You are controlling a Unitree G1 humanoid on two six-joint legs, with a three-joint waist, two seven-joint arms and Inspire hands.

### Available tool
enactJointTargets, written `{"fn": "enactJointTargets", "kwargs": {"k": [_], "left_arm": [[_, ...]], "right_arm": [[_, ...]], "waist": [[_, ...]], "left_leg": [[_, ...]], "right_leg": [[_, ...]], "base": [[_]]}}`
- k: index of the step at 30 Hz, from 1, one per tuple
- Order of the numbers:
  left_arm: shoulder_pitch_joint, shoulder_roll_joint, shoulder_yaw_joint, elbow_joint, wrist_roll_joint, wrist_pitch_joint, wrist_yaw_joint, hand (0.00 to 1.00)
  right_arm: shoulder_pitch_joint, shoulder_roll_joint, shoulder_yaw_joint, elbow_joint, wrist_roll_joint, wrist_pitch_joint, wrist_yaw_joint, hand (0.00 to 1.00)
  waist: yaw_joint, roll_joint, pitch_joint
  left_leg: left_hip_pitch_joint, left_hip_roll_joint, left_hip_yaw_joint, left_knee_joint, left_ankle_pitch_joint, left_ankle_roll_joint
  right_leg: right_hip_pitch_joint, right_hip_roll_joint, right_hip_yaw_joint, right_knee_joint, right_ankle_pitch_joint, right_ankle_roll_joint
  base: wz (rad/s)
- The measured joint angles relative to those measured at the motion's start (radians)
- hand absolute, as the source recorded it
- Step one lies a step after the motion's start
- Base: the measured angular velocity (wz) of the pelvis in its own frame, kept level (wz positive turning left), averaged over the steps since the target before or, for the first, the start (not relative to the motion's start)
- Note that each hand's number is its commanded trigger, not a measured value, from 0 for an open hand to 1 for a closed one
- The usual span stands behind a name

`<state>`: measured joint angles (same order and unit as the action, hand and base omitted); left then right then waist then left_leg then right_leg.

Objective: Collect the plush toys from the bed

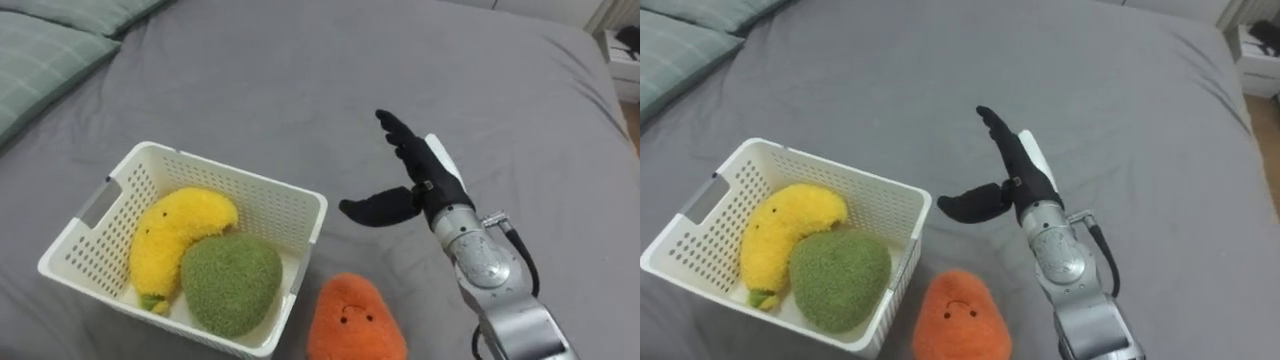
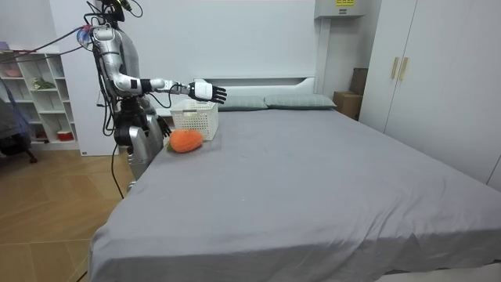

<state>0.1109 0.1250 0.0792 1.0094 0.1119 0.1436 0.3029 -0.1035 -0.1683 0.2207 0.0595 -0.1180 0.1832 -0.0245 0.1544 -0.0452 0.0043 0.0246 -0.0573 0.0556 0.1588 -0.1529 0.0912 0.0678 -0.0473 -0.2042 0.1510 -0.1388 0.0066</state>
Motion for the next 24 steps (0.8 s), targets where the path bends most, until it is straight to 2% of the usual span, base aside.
{"fn": "enactJointTargets", "kwargs": {"k": [7,12,14,18,24], "left_arm": [[0.005,-0.01,0.017,0.0,-0.001,0.001,-0.002,0.0],[0.012,-0.02,0.014,0.002,-0.003,-0.001,-0.002,0.0],[0.012,-0.02,0.014,0.008,-0.013,-0.005,-0.003,0.0],[0.017,-0.02,0.017,0.008,-0.016,-0.02,-0.009,0.0],[0.02,-0.021,0.017,0.003,-0.016,-0.02,-0.01,0.0]], "right_arm": [[0.088,-0.002,-0.058,0.001,0.009,-0.007,-0.008,0.0],[0.163,-0.003,-0.058,0.034,0.003,-0.012,-0.003,0.0],[0.17,-0.004,-0.059,0.105,-0.001,-0.021,0.0,0.0],[0.214,-0.004,-0.058,0.129,-0.006,-0.022,0.008,0.0],[0.245,0.004,-0.045,0.17,0.003,-0.024,0.044,0.0]], "waist": [[-0.043,0.002,-0.0016],[-0.069,0.006,-0.0011],[-0.073,0.007,-0.0013],[-0.072,0.01,-0.0016],[-0.07,0.008,-0.0093]], "left_leg": [[0.004,0.0,0.01,-0.001,-0.001,0.001],[0.004,0.001,0.01,-0.001,-0.001,0.001],[0.004,0.001,0.014,-0.001,-0.001,0.001],[0.004,0.003,0.021,-0.008,-0.001,0.001],[-0.003,0.004,0.028,-0.009,-0.001,0.0]], "right_leg": [[0.001,0.005,0.012,0.002,0.001,0.002],[0.001,0.005,0.014,0.002,0.001,0.001],[-0.001,0.005,0.016,0.002,0.001,0.002],[-0.005,0.007,0.025,0.002,0.001,0.001],[-0.015,0.009,0.021,0.003,0.001,0.001]], "base": [[-0.04],[0.0],[-0.04],[-0.06],[-0.02]]}}
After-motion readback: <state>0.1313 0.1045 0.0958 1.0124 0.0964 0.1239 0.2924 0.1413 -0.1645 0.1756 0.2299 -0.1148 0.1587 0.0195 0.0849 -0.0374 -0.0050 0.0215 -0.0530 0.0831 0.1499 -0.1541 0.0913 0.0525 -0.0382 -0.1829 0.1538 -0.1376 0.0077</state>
